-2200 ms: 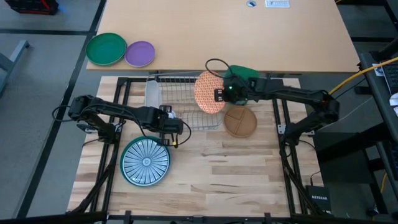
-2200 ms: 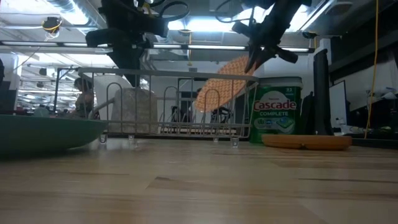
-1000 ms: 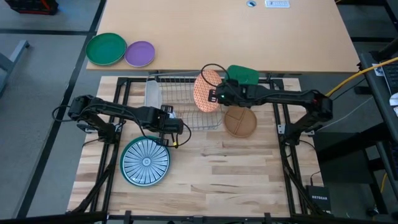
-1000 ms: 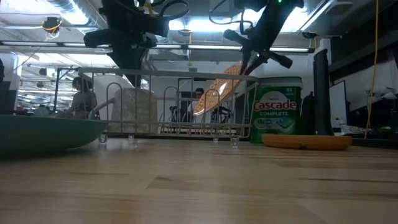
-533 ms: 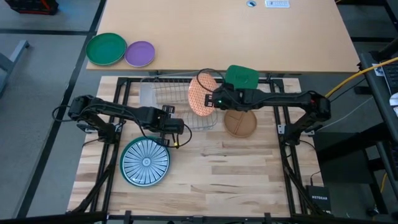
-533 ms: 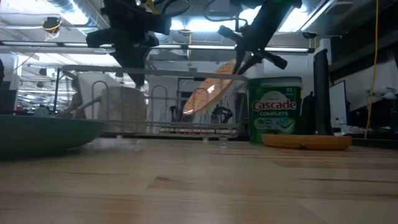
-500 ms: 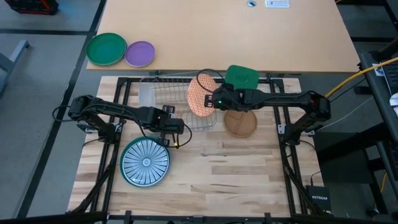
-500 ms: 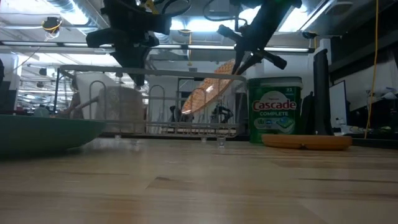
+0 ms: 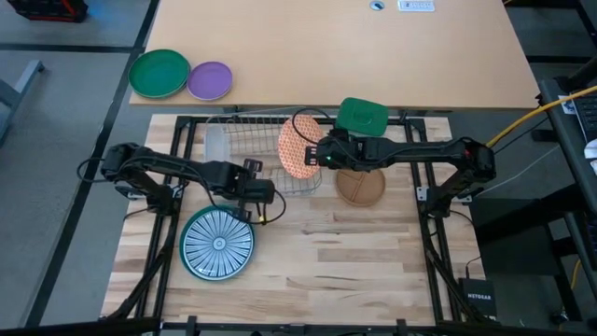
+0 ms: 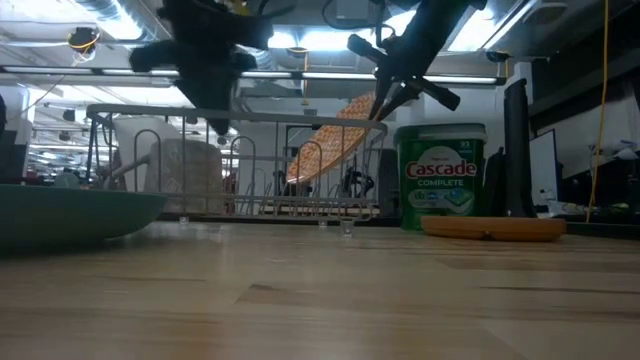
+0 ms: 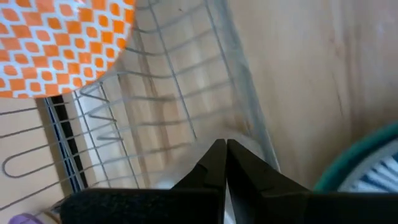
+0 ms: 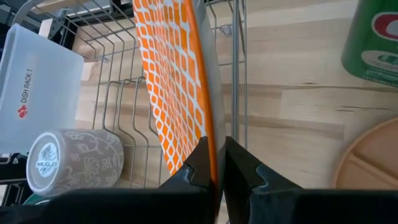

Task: Sort dishes
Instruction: Put the orange plate in the dish rack

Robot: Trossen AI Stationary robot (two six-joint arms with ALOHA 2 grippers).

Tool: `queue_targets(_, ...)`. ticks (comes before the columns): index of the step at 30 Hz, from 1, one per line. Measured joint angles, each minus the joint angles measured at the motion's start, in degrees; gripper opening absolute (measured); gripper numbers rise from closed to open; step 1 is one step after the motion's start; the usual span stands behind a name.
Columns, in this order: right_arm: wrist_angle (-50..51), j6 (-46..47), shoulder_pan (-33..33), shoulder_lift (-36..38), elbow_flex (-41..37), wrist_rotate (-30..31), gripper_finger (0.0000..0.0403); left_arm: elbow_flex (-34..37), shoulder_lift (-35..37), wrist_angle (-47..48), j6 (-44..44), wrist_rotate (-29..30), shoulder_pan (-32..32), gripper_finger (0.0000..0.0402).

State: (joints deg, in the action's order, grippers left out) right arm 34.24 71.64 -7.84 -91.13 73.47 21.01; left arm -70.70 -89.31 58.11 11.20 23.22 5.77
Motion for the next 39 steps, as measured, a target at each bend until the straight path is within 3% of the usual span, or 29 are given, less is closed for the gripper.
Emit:
queue_targets(6, 0.0, 0.0, 0.0, 0.0, 0.0, 0.2, 0.0017, 0.0, 6.4, 8.4, -7.5, 1.9, 1.2, 0.0003)
queue_targets(15, -0.1, 0.0, 0.0, 0.0, 0.0, 0.3, 0.0017, 0.0, 18.6, 23.8, -38.7, 7.8, -2.6, 0.0001)
queue_targets(20, -0.1, -0.1, 0.0, 0.0, 0.0, 0.7, 0.0017, 0.0, 22.2, 29.5, -48.4, 9.9, -7.0, 0.0001)
queue_targets(24, -0.1, -0.5, 0.0, 0.0, 0.0, 1.8, 0.0017, 1.2, 24.0, 30.7, -50.8, 10.1, -11.8, 0.0001)
queue_targets(31, -0.3, -3.1, 0.0, 0.0, 0.0, 2.7, 0.0017, 9.8, 25.9, 25.9, -48.7, 7.6, -21.3, 0.0001)
queue_targets(39, -0.4, -3.1, 0.0, 0.0, 0.0, 4.5, 0.0017, 14.4, 25.8, 18.1, -47.8, 6.5, -27.1, 0.0001)
